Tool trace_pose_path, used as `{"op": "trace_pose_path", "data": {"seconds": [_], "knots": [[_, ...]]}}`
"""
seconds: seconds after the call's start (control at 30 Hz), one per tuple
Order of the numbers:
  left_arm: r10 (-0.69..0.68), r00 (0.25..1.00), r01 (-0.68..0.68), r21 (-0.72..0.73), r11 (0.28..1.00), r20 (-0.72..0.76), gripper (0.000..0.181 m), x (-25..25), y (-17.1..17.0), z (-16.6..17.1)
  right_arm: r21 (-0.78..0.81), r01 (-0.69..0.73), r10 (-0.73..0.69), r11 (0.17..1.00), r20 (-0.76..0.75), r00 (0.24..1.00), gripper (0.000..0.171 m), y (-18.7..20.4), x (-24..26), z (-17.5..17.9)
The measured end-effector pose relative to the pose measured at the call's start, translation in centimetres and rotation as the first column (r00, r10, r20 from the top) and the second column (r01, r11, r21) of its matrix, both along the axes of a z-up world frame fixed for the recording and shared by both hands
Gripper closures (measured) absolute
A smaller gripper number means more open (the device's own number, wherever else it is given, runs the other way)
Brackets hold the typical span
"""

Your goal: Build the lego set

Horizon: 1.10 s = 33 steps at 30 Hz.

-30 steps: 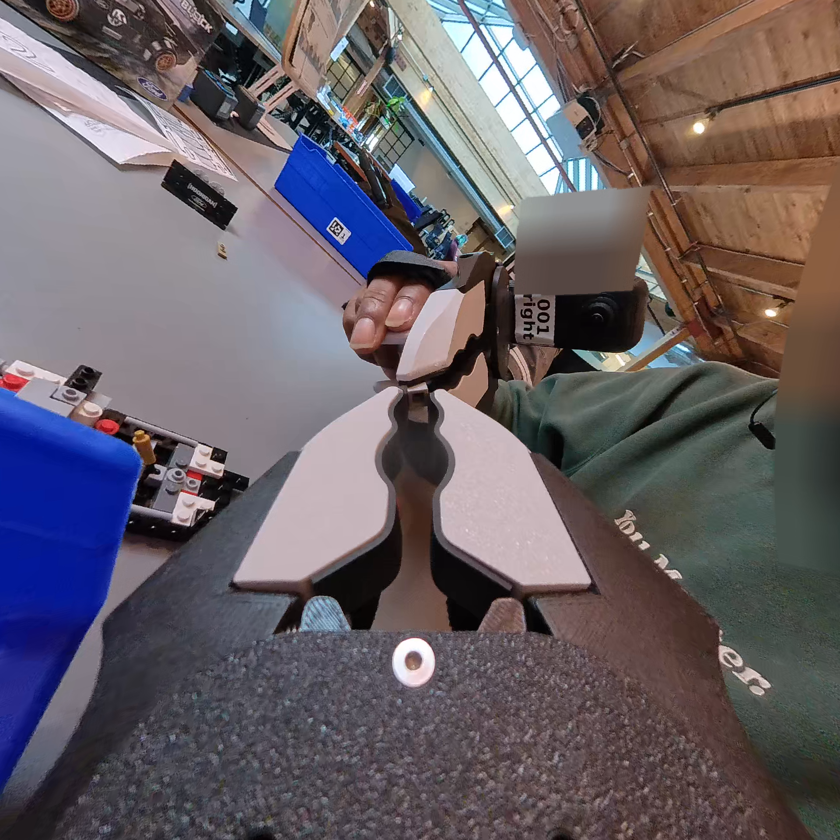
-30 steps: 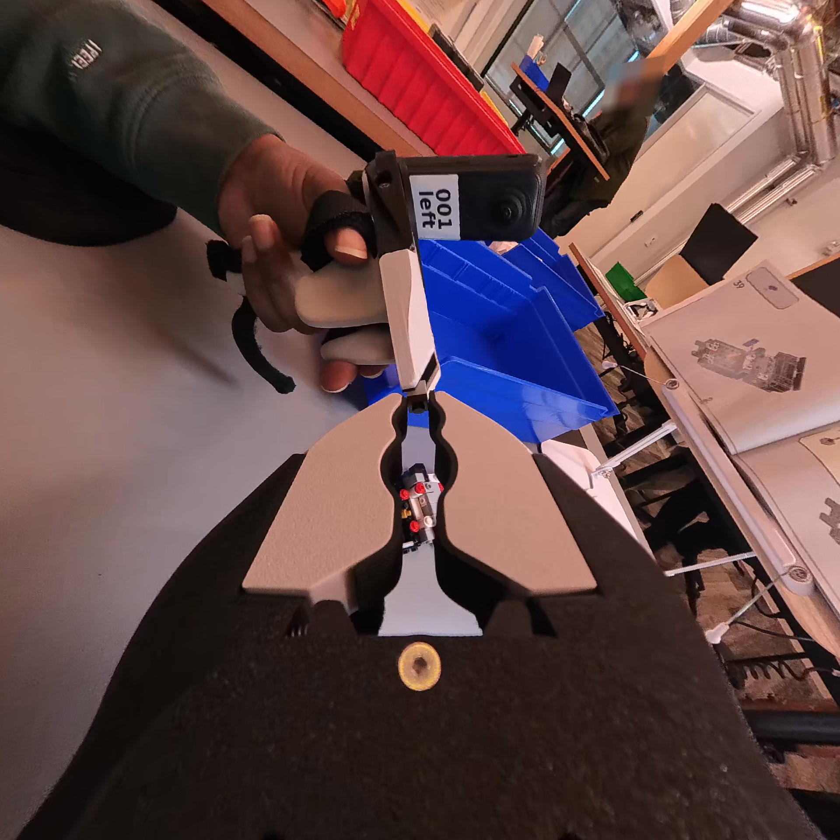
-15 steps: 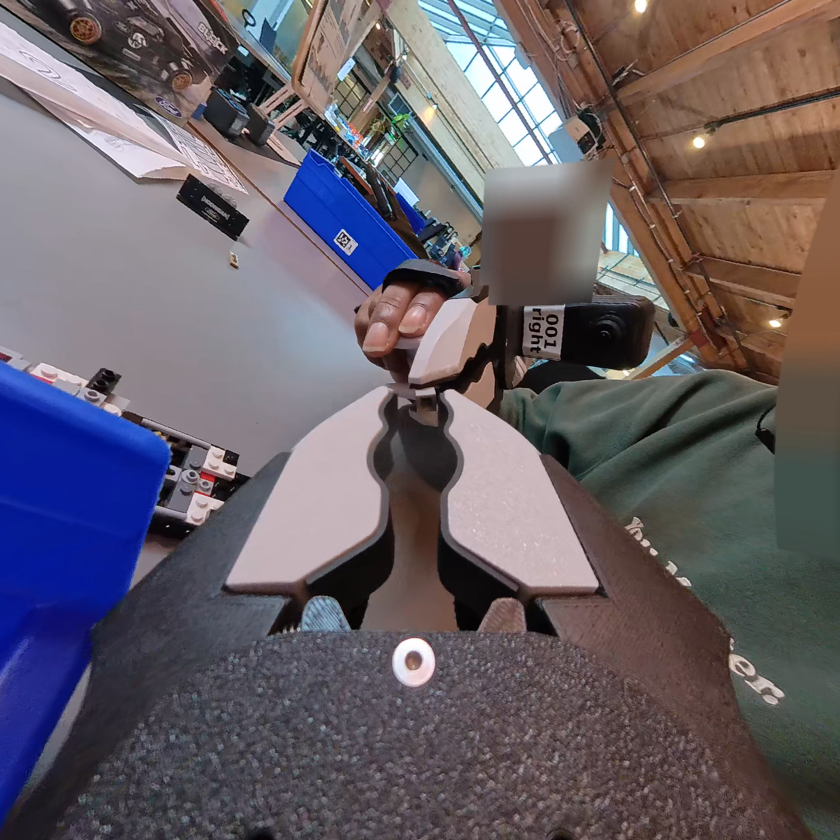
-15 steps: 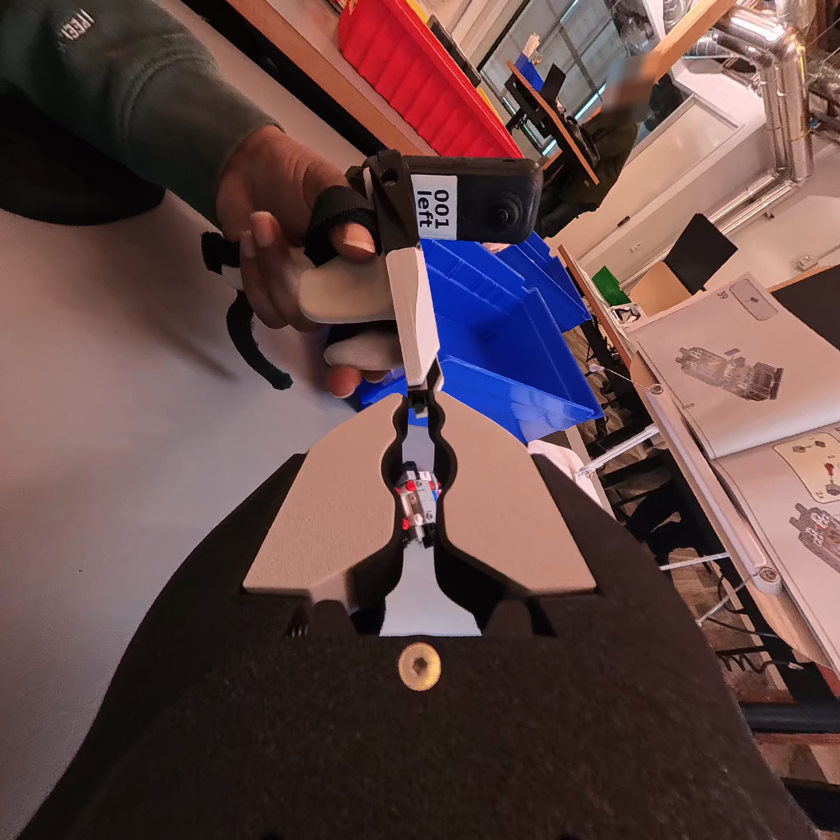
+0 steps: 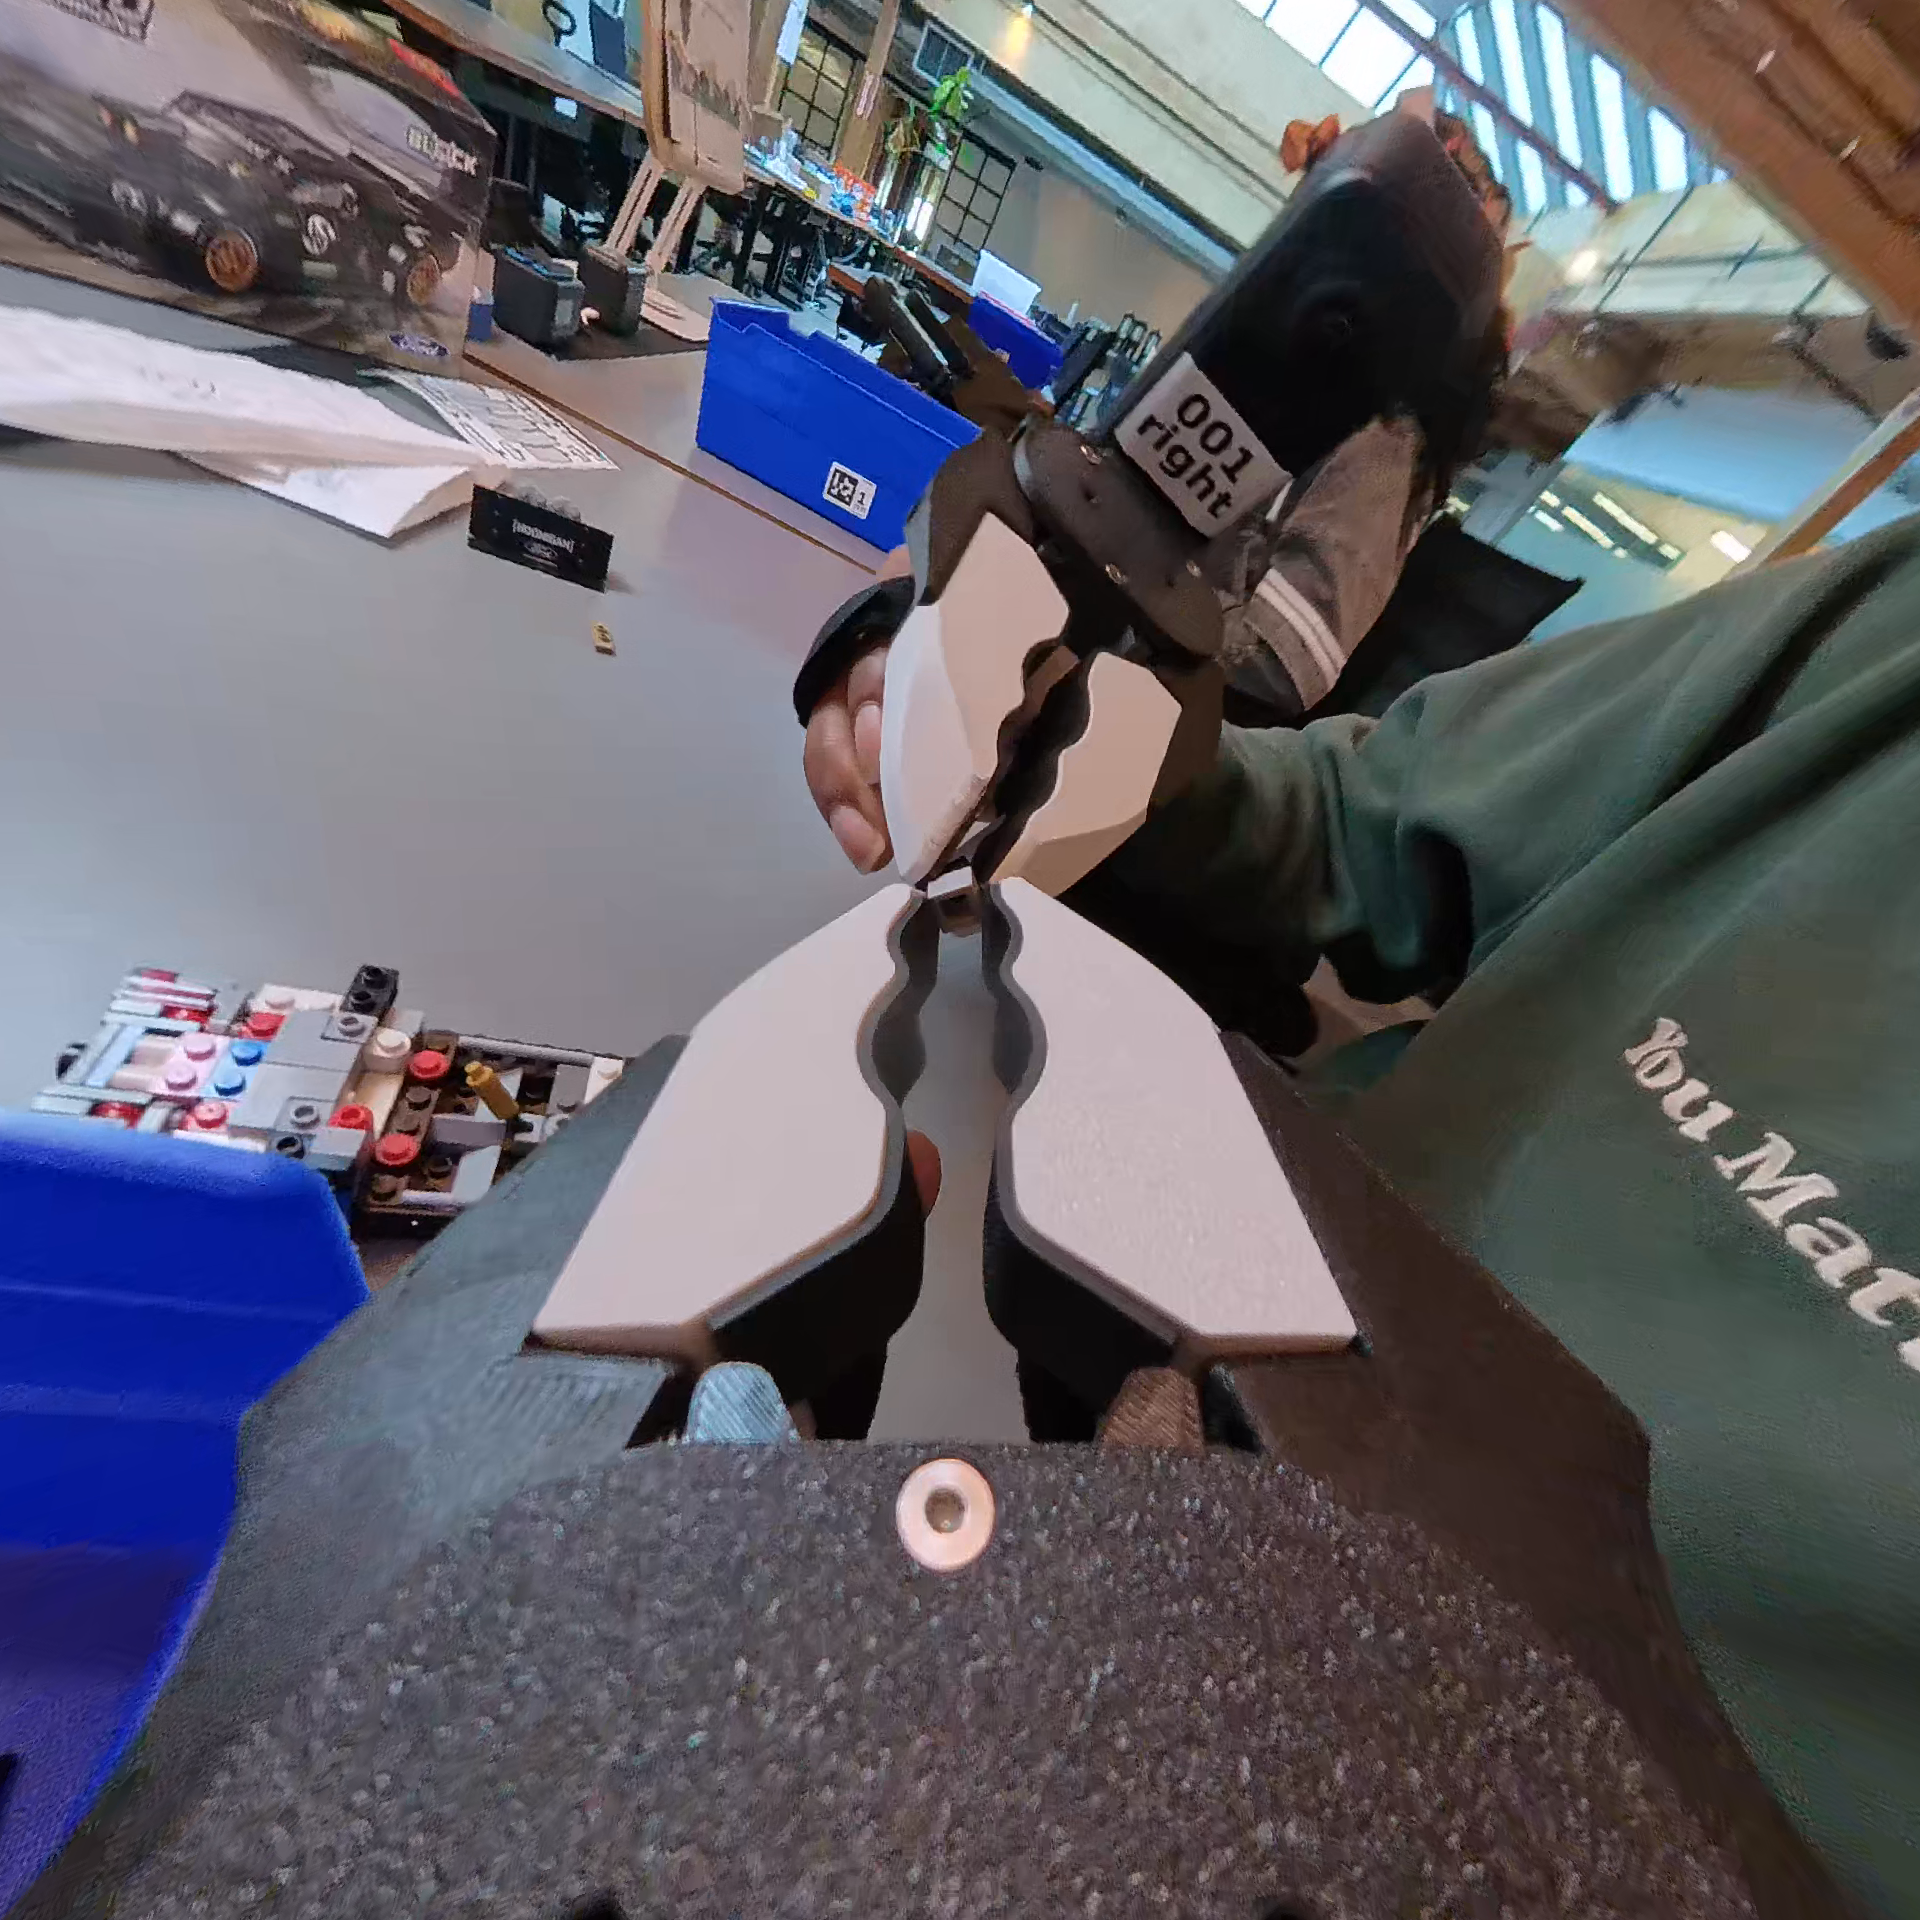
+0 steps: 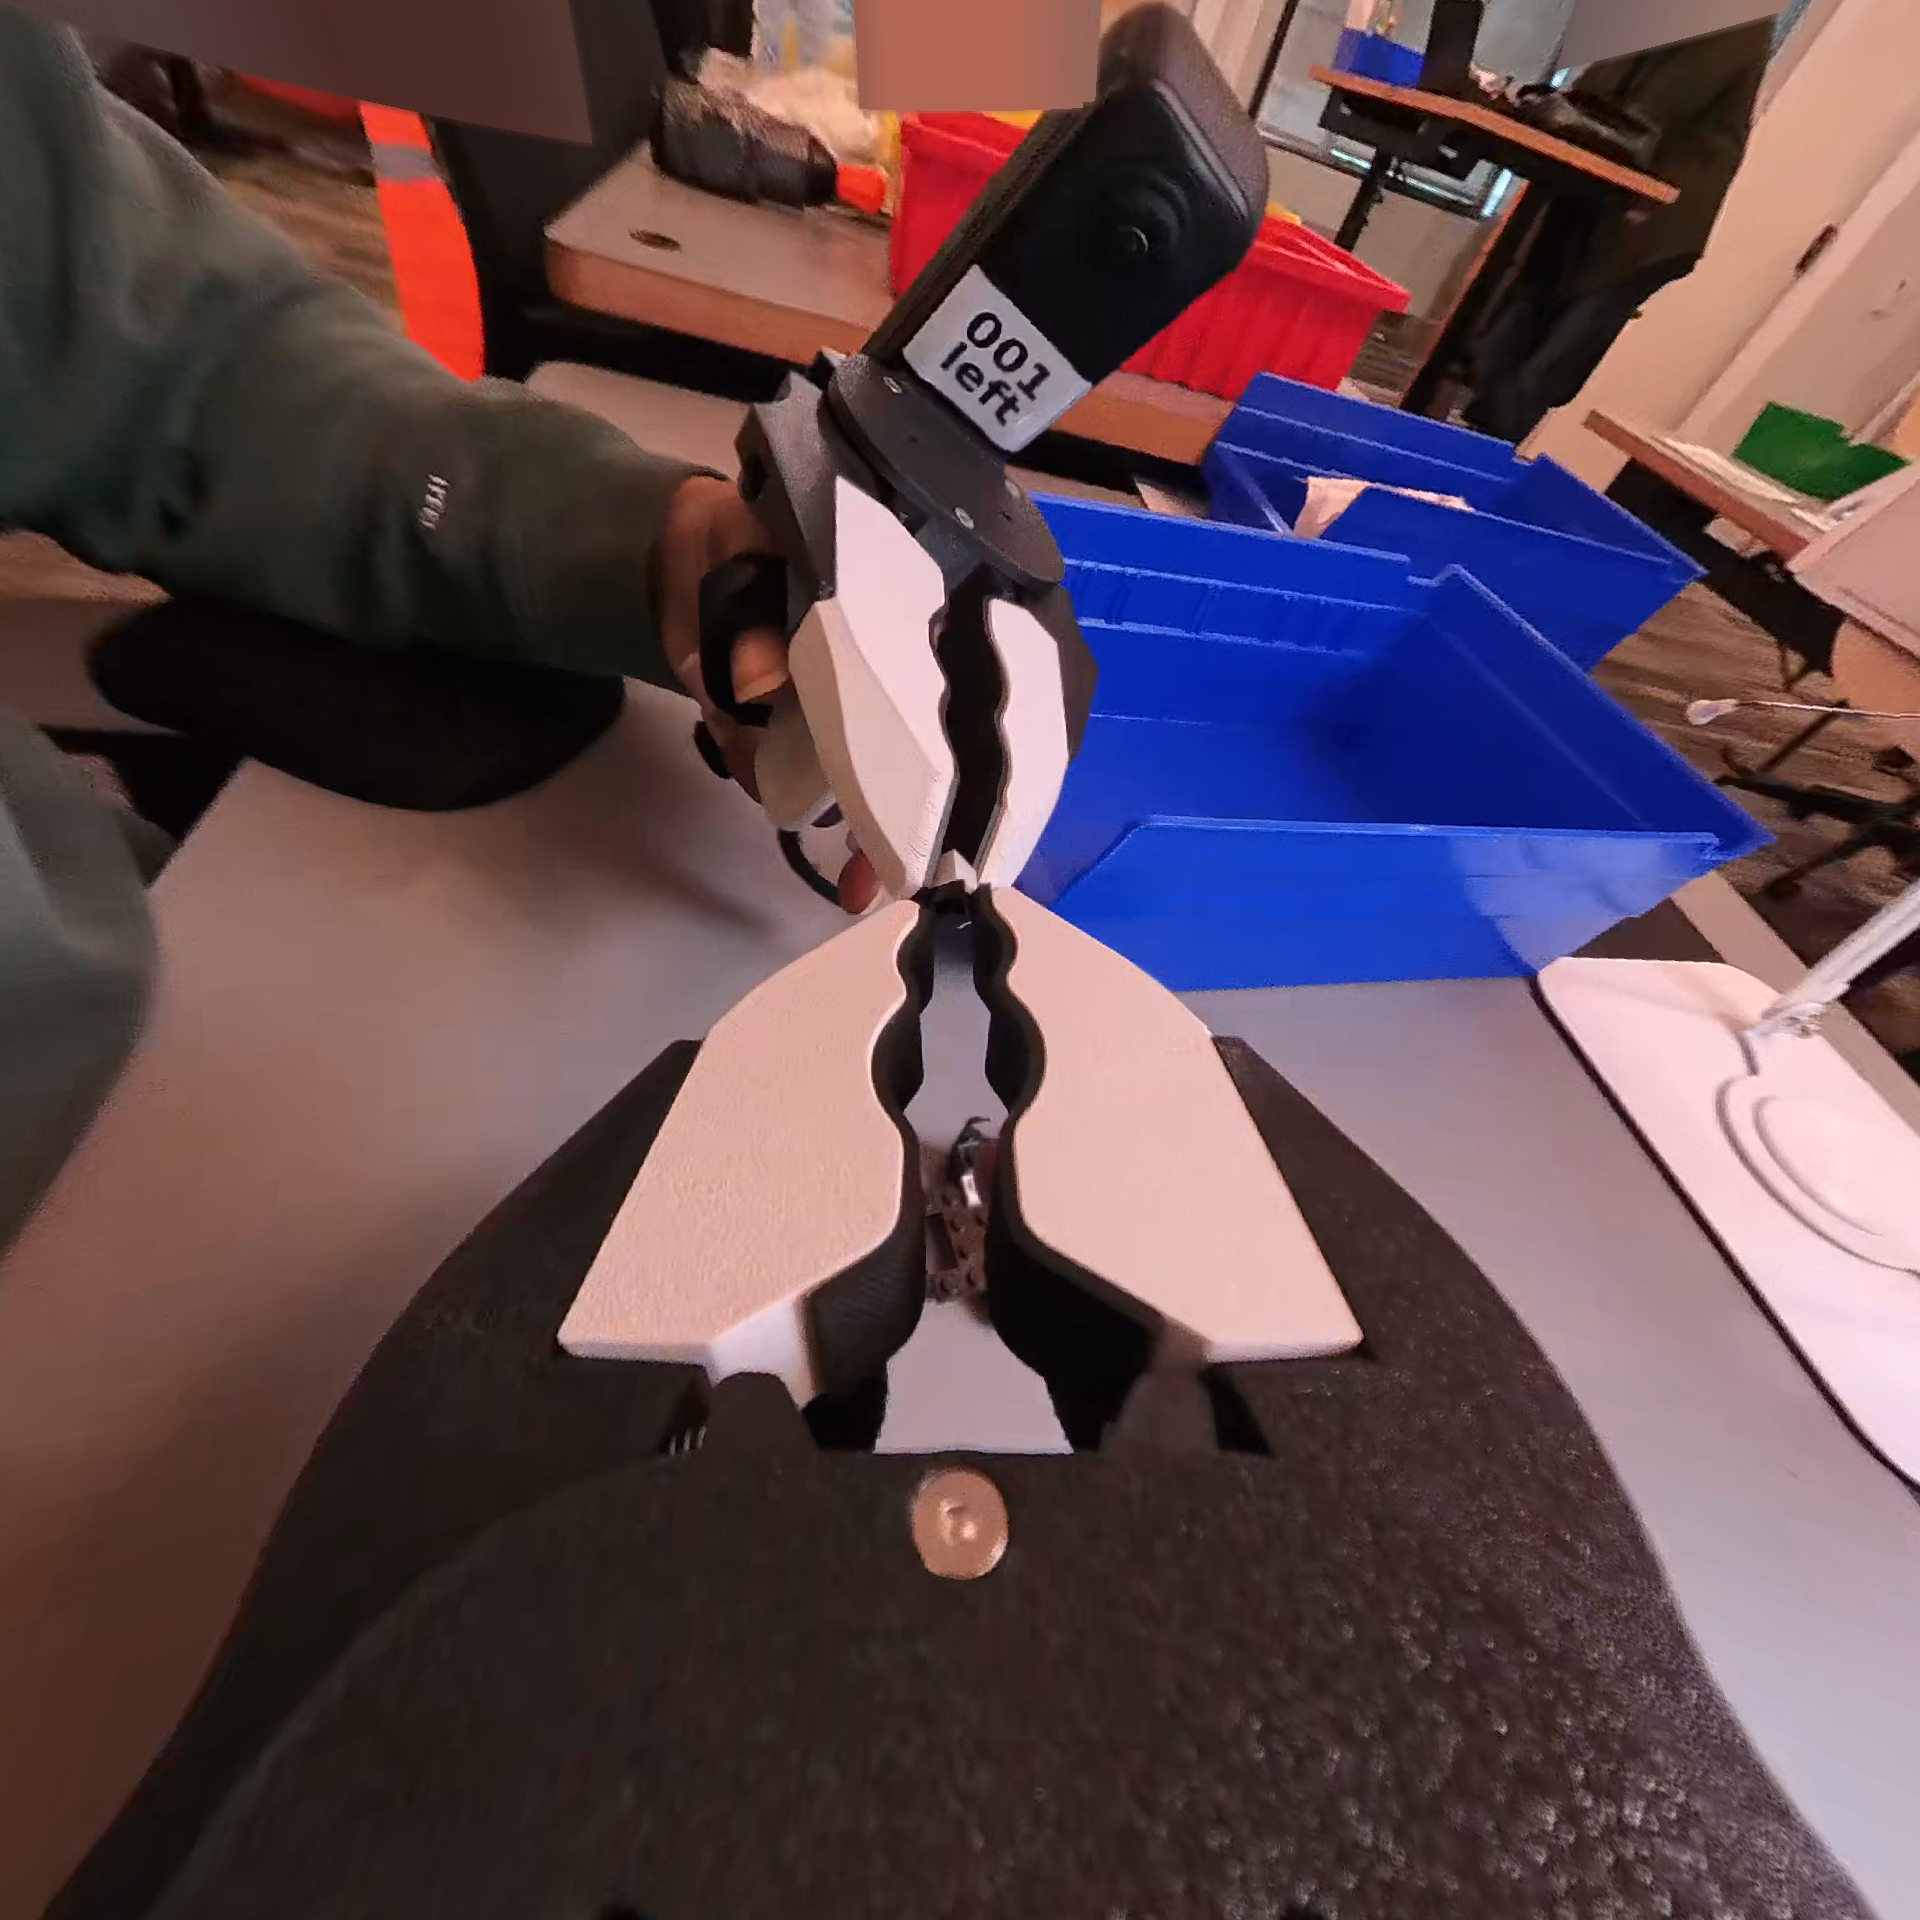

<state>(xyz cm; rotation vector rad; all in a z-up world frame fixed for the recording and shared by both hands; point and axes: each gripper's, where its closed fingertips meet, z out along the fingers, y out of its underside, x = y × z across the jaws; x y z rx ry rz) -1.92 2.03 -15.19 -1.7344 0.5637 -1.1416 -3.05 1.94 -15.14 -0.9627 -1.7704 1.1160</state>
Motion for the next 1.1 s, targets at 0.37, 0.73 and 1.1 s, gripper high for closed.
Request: {"op": "trace_pose_path", "data": {"seconds": [0.37, 0.73, 1.1], "knots": [[0.106, 0.993, -0.099, 0.144, 0.985, -0.043, 0.172, -3.2, 0.2, 2.2, -0.182, -0.057, 0.039, 0.982, -0.101, 0.994, 0.164, 1.9, 2.7, 3.8], [0.452, 0.666, -0.480, 0.123, 0.868, -0.593, 0.159, -13.6, 3.9, -5.5, -0.202, 0.109, -0.108, 0.973, 0.018, 0.994, 0.163, 5.4, 1.0, -0.6], [0.370, 0.796, -0.309, 0.204, 0.929, -0.479, 0.145, -10.0, 2.8, -2.8, -0.190, 0.157, -0.159, 0.969, 0.006, 0.987, 0.163, 5.8, 0.4, -0.9]]}}
